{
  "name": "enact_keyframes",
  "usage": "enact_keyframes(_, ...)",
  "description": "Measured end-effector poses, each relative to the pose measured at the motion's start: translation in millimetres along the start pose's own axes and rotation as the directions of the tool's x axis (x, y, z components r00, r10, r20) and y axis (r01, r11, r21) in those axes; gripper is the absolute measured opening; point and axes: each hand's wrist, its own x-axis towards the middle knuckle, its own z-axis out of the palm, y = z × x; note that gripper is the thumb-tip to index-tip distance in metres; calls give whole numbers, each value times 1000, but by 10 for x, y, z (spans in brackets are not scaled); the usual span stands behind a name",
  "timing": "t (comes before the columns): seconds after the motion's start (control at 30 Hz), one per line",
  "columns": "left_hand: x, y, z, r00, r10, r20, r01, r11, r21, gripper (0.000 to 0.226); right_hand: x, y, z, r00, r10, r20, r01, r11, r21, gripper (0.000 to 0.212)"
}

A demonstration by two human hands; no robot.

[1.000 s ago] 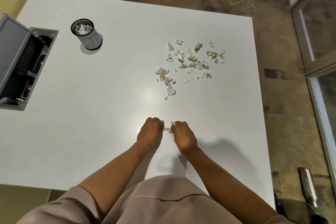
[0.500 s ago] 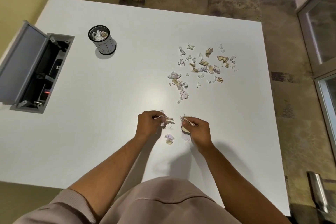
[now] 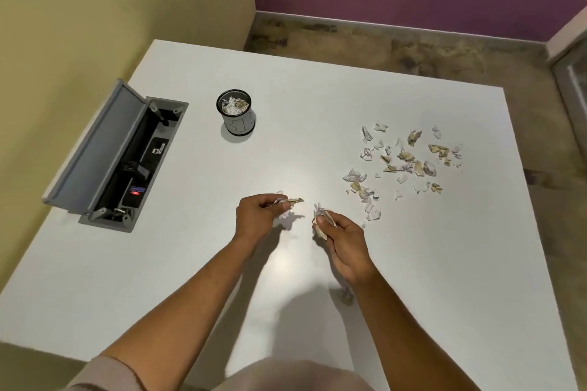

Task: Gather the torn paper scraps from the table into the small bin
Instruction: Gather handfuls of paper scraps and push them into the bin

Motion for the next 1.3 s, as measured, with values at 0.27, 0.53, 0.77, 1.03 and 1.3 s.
enact_keyframes(0.27, 745, 529, -526, 997, 23, -76, -30, 996, -89, 16, 486, -188, 781, 998, 13, 69, -16, 999, 44, 13)
enact_keyframes(0.53, 1631, 1092, -744, 978, 111, -178, -117, 993, -24, 21, 987, -318, 1255, 998, -36, 51, 30, 994, 108, 13)
enact_keyframes(0.77, 2310, 1327, -799, 961, 204, -187, -102, 889, 447, 9, 1241, -327, 1385, 999, 3, 38, -5, 999, 53, 12)
enact_keyframes(1.03, 2618, 1356, -644, 981, 195, 11, -93, 415, 905, 29, 1369, -285, 1423, 997, 23, 75, -24, 1000, 15, 19)
enact_keyframes(1.3, 2668, 1318, -587, 980, 178, 94, -148, 324, 934, 23, 1396, -287, 1433, 994, 29, 110, -29, 1000, 2, 30)
